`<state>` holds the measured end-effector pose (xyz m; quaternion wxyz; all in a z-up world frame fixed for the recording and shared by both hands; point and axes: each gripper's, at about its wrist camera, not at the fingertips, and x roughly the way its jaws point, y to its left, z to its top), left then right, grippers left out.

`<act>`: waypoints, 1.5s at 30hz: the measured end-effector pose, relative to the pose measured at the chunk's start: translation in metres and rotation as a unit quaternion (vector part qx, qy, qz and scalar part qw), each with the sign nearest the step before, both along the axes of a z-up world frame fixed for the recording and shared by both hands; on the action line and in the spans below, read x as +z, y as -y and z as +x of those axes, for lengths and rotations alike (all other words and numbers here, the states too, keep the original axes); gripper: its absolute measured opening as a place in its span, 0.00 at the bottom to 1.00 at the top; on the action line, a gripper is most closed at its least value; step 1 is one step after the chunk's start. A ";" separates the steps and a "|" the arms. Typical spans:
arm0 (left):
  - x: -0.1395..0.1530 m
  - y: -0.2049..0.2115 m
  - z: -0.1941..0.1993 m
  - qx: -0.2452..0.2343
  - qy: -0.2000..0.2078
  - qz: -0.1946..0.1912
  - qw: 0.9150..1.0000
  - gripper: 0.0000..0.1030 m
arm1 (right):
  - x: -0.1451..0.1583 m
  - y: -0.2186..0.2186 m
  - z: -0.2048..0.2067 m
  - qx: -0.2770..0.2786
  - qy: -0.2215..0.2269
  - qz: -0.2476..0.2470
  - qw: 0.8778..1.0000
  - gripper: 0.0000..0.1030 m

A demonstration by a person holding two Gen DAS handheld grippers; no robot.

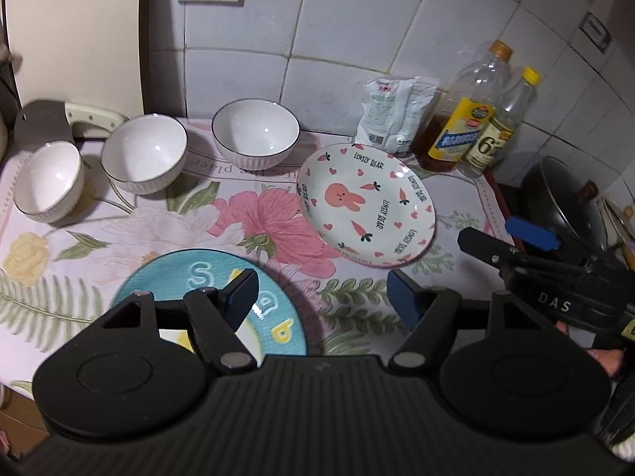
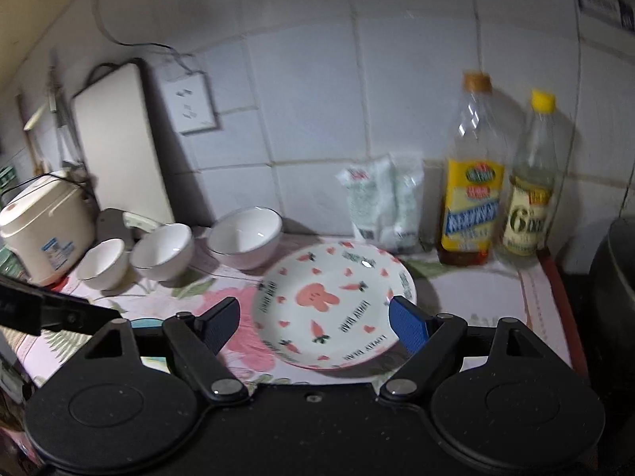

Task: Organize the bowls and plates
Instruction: 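Move both grippers toward the pink bunny LOVELY BEAR plate, then close both grippers on the bunny plate rim and lift it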

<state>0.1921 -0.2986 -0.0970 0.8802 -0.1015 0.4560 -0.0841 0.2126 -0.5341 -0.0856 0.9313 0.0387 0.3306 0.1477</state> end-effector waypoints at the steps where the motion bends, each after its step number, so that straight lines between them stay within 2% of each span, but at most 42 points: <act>1: -0.004 0.003 0.004 0.006 0.001 0.000 1.000 0.64 | -0.006 0.005 0.005 -0.003 -0.006 0.006 1.000 0.83; 4: -0.017 0.014 0.013 0.013 0.011 0.001 1.000 0.58 | -0.024 0.016 0.021 -0.012 -0.025 0.017 0.999 0.83; 12: -0.051 0.041 0.044 0.026 0.028 0.015 0.999 0.58 | -0.068 0.031 0.055 -0.018 -0.061 0.007 0.998 0.82; 15: -0.059 0.043 0.058 0.027 0.025 0.029 0.999 0.58 | -0.081 0.034 0.064 -0.018 -0.067 0.013 0.997 0.82; 19: -0.071 0.043 0.075 0.027 0.010 0.025 0.999 0.58 | -0.095 0.037 0.079 -0.032 -0.073 0.014 0.997 0.82; 24: -0.093 0.047 0.093 0.035 -0.014 0.031 0.999 0.58 | -0.105 0.039 0.093 -0.035 -0.080 0.024 0.996 0.70; 26: -0.101 0.048 0.097 0.034 -0.021 0.036 0.999 0.58 | -0.107 0.038 0.096 -0.035 -0.086 0.030 0.995 0.57; 29: -0.107 0.046 0.098 0.032 -0.020 0.035 0.999 0.58 | -0.109 0.036 0.100 -0.043 -0.094 0.035 0.994 0.53; 30: -0.109 0.045 0.099 0.033 -0.022 0.029 0.999 0.56 | -0.110 0.036 0.100 -0.047 -0.094 0.038 0.994 0.52; 32: -0.112 0.042 0.103 0.037 -0.031 0.017 0.999 0.52 | -0.113 0.038 0.102 -0.055 -0.099 0.042 0.993 0.40; 35: -0.118 0.041 0.108 0.034 -0.047 0.011 0.998 0.35 | -0.122 0.040 0.108 -0.057 -0.126 0.050 0.989 0.23; 36: -0.120 0.040 0.109 0.033 -0.054 0.016 0.998 0.33 | -0.126 0.041 0.109 -0.055 -0.131 0.057 0.988 0.23; 40: -0.122 0.035 0.110 0.032 -0.055 -0.008 0.998 0.25 | -0.131 0.045 0.111 -0.068 -0.146 0.093 0.983 0.23; 43: -0.124 0.040 0.111 0.018 -0.048 -0.002 0.999 0.23 | -0.132 0.042 0.109 -0.065 -0.139 0.086 0.984 0.25; 45: -0.127 0.041 0.112 0.018 -0.053 -0.011 0.998 0.22 | -0.133 0.043 0.108 -0.066 -0.137 0.090 0.984 0.25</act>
